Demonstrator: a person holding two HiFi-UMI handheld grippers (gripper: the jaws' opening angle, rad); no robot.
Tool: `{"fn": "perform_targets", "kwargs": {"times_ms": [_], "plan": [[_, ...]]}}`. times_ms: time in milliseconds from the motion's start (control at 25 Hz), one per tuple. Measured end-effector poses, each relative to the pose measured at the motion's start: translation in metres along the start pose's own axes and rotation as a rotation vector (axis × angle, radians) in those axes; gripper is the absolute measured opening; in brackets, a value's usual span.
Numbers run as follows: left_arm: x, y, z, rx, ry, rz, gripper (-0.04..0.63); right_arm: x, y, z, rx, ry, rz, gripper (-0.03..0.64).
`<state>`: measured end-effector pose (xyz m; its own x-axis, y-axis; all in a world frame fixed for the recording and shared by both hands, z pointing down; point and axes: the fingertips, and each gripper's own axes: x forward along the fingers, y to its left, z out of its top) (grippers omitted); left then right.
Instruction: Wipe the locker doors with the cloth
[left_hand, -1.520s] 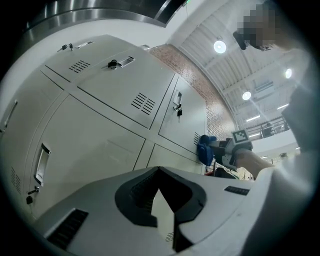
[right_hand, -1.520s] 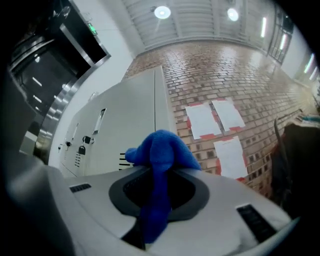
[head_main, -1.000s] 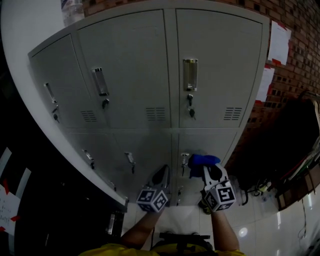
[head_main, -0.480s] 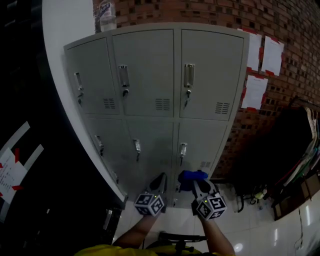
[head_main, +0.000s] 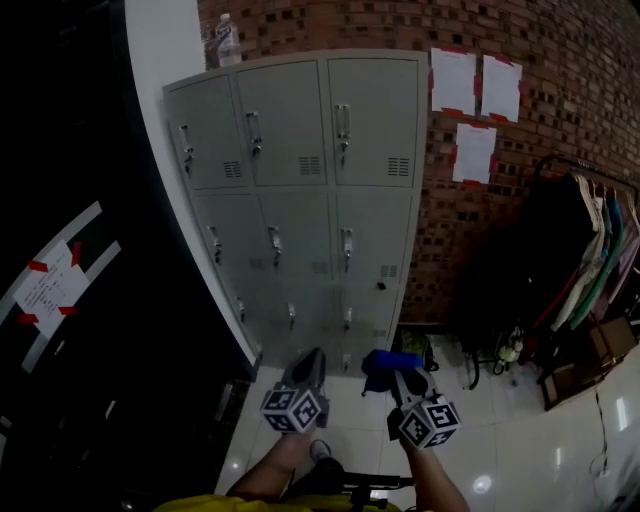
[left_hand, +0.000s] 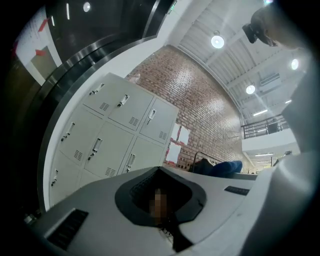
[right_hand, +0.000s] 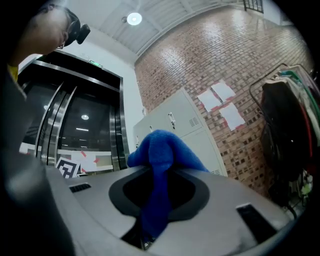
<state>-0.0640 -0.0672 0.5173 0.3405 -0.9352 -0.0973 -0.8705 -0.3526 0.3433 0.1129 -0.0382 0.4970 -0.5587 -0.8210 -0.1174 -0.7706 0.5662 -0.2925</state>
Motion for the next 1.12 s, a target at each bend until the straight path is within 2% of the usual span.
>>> {"fn": "perform_targets", "kwargs": {"times_ms": [200, 400, 560, 760, 1120], "plan": [[-0.051, -0.035, 0.017, 0.015, -0.016, -0.042, -0.008, -0.061, 0.036, 0.011, -0.010, -0.026, -0.004, 0.069], [-0.098, -0.051, 0.032, 0.025, -0.004, -0.067, -0.008, -0.091, 0.066, 0.009, 0.011, -0.049, -0.052, 0.068], [-0.137, -0.044, 0.049, 0.022, 0.000, -0.067, -0.008, -0.095, 0.106, 0.007, 0.017, -0.057, -0.047, 0.068], [-0.175, -0.022, 0.042, 0.008, 0.028, -0.061, -0.008, -0.105, 0.141, -0.020, 0.035, -0.018, -0.060, 0.068], [-0.205, -0.017, 0.026, -0.009, 0.045, -0.114, -0.008, -0.135, 0.157, -0.048, 0.082, 0.016, -0.124, 0.067]]}}
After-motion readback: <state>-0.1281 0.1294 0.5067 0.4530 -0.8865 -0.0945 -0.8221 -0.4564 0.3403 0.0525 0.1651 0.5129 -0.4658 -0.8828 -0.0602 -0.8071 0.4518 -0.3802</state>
